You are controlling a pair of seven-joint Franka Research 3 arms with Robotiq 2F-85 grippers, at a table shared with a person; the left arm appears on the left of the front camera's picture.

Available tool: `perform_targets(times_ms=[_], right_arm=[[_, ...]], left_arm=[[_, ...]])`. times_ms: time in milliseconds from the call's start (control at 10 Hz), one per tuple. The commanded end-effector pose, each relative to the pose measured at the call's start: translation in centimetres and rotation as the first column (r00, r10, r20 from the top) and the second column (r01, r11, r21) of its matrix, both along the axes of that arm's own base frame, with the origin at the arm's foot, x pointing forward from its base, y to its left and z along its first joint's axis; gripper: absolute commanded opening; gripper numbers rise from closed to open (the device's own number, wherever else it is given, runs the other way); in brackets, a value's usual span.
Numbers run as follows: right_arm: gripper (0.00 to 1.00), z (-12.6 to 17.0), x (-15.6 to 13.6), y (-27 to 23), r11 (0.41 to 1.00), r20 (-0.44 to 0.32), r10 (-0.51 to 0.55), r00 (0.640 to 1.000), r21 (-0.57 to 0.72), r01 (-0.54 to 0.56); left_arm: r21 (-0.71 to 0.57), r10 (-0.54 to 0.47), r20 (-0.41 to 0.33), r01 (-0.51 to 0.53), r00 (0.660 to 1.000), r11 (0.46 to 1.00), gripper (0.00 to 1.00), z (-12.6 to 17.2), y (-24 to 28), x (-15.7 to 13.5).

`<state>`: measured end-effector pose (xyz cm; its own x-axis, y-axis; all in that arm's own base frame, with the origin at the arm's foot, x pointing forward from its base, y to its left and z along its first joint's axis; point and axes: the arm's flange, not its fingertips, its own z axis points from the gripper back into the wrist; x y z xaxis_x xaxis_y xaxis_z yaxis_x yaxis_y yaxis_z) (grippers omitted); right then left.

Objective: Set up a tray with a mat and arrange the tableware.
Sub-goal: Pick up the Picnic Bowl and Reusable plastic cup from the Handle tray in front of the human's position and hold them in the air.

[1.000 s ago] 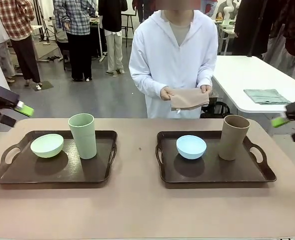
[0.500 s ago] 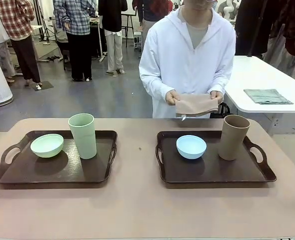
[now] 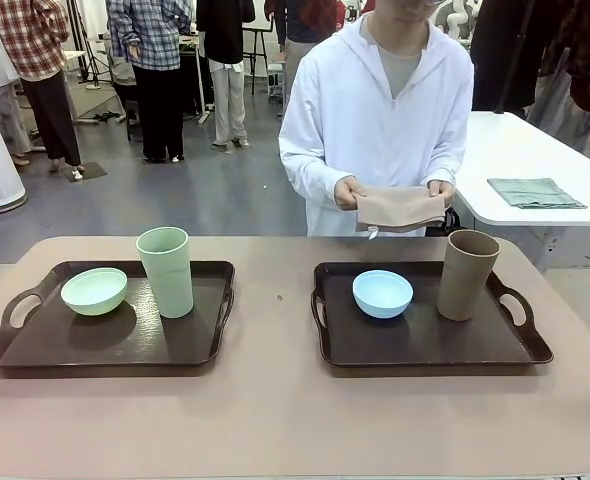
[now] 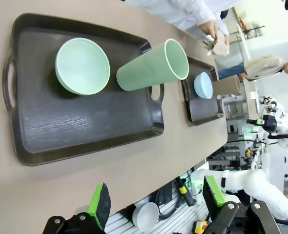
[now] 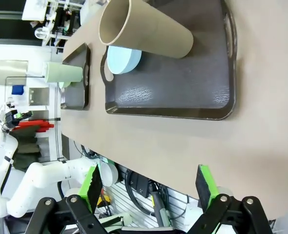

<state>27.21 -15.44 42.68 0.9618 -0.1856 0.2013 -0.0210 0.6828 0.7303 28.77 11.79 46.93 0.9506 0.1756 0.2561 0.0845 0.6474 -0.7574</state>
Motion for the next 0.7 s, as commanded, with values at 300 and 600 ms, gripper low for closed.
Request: perform_targets(times_ms=[300, 600], right_arm=[[1.00, 0.08, -0.08, -0.24, 1.000, 0.025, 0.007, 1.000, 0.025, -0.007], [1.00, 0.08, -0.08, -0.24, 1.000, 0.025, 0.007, 1.000, 0.025, -0.007]], left_arm=[[-0.008, -0.003, 0.024, 0.004, 1.000, 1.000, 1.00, 0.29, 0.08, 0.00], [-0.008, -0.003, 0.024, 0.004, 1.000, 1.000, 1.00, 0.29, 0.08, 0.00]])
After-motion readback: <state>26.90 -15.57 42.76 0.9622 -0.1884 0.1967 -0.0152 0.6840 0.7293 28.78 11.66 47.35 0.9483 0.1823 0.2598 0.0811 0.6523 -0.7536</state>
